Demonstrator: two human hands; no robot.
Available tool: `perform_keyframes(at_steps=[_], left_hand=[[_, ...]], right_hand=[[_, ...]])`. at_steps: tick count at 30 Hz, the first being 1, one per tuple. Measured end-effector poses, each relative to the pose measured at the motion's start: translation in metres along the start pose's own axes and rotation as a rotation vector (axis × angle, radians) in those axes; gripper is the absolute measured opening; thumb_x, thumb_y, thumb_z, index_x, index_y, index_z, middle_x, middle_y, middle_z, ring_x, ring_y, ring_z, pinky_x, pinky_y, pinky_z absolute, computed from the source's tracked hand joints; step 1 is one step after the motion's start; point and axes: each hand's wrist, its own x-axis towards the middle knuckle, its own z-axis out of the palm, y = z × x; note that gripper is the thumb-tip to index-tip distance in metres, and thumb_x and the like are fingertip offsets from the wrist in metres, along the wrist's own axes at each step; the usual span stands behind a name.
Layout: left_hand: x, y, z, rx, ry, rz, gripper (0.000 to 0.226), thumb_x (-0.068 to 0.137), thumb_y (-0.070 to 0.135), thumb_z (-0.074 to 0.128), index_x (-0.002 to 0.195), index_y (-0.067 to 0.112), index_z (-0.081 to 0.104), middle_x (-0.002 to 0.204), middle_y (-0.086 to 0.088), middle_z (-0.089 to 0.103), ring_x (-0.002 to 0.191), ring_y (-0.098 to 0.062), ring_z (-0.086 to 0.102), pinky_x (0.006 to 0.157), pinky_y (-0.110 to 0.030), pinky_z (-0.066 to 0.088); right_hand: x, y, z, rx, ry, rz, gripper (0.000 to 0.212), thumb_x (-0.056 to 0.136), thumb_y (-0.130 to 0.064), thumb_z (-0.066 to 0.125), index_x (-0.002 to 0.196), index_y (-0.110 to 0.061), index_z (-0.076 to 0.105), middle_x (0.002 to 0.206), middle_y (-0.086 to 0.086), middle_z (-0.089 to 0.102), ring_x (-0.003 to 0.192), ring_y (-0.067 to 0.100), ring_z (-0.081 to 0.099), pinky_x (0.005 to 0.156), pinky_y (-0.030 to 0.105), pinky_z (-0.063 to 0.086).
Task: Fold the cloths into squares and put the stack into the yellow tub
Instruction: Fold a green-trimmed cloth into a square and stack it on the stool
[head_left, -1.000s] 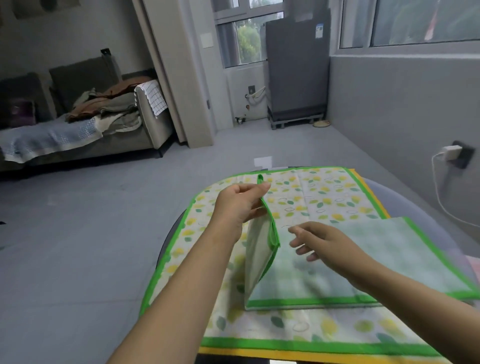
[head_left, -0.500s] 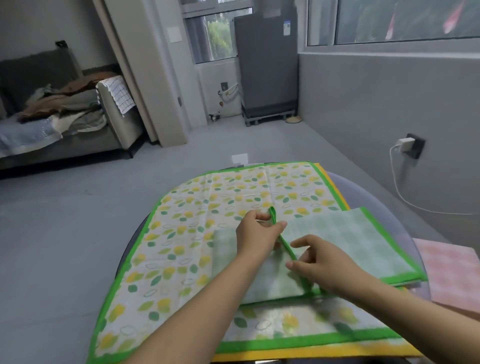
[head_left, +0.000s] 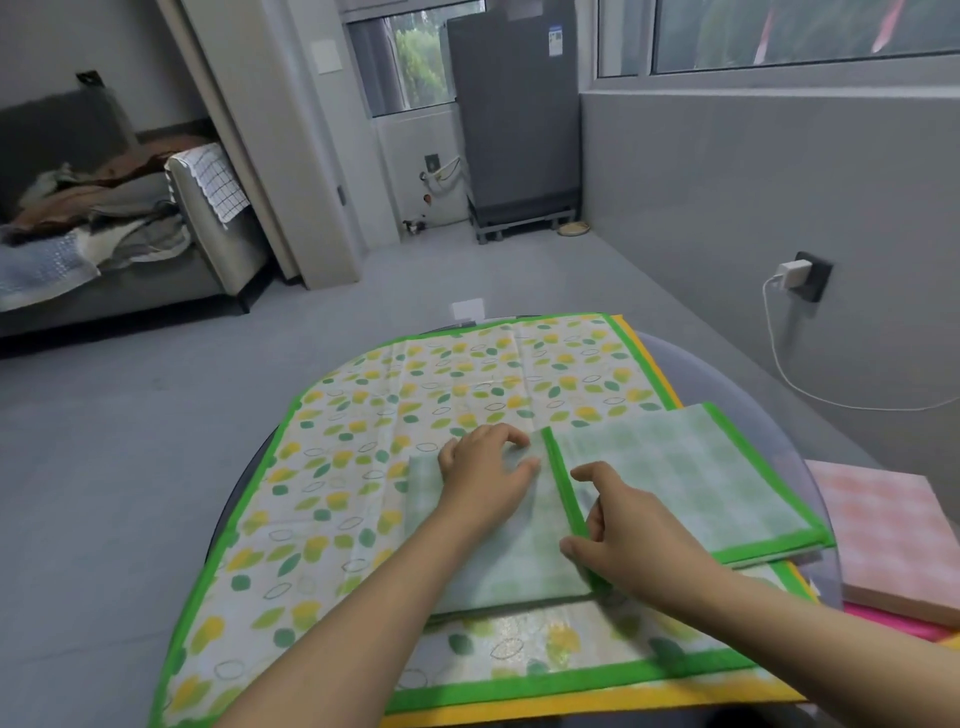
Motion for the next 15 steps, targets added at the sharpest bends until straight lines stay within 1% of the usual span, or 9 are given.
perform_keyframes(at_steps=[2,4,6,8,10,13,15], left_hand=[[0.001,-0.002,-0.004,0.019,-0.002,-0.004,0.023,0.086,0.04,0.059,0.107,0.031,0.059,0.119,0.011,0.054,0.121,-0.011,0.044,0.099,-0.03,0.017],[0.001,-0.002,-0.008,0.054,-0.004,-0.015,0.024,0.084,0.041,0.061,0.105,0.031,0.058,0.117,0.009,0.054,0.12,-0.012,0.044,0.093,-0.03,0.019],[-0.002,-0.001,-0.012,0.113,-0.009,-0.009,0.028,0.082,0.044,0.063,0.106,0.03,0.058,0.116,0.008,0.055,0.118,-0.013,0.047,0.094,-0.031,0.021],[-0.009,0.001,-0.014,0.178,-0.004,0.011,0.033,0.08,0.048,0.063,0.106,0.029,0.058,0.112,0.008,0.056,0.112,-0.013,0.05,0.095,-0.033,0.024],[-0.016,0.005,-0.015,0.222,0.004,0.038,0.034,0.078,0.051,0.062,0.102,0.027,0.057,0.105,0.008,0.057,0.104,-0.013,0.053,0.095,-0.033,0.026],[-0.027,0.012,-0.015,0.246,0.004,0.09,0.034,0.077,0.053,0.062,0.096,0.025,0.056,0.091,0.01,0.055,0.096,-0.014,0.054,0.091,-0.032,0.031],[-0.033,0.014,-0.012,0.228,-0.005,0.123,0.035,0.077,0.054,0.062,0.095,0.025,0.055,0.086,0.013,0.05,0.093,-0.014,0.054,0.086,-0.031,0.032]], right_hand=[[0.001,0.002,-0.001,-0.083,0.007,0.012,0.063,0.084,-0.031,0.063,0.136,-0.024,0.028,0.082,-0.006,0.054,0.084,0.016,0.057,0.07,0.032,0.045],[0.003,0.005,-0.005,-0.147,0.023,0.032,0.06,0.085,-0.03,0.061,0.135,-0.026,0.029,0.086,-0.006,0.052,0.085,0.016,0.054,0.07,0.031,0.043],[0.008,0.013,-0.01,-0.202,0.053,0.04,0.055,0.085,-0.028,0.06,0.133,-0.026,0.033,0.088,-0.006,0.05,0.085,0.017,0.052,0.069,0.029,0.039],[0.013,0.022,-0.018,-0.249,0.096,0.049,0.05,0.084,-0.023,0.06,0.13,-0.027,0.041,0.089,-0.005,0.05,0.087,0.019,0.052,0.068,0.027,0.035],[0.021,0.033,-0.027,-0.255,0.136,0.052,0.045,0.083,-0.016,0.059,0.126,-0.026,0.048,0.087,-0.005,0.052,0.088,0.019,0.051,0.068,0.026,0.033],[0.03,0.046,-0.04,-0.203,0.152,0.054,0.039,0.084,-0.008,0.058,0.12,-0.023,0.056,0.087,-0.006,0.055,0.086,0.016,0.051,0.072,0.027,0.039],[0.033,0.05,-0.047,-0.162,0.155,0.047,0.035,0.085,-0.006,0.058,0.115,-0.023,0.06,0.088,-0.006,0.057,0.084,0.016,0.052,0.073,0.026,0.04]])
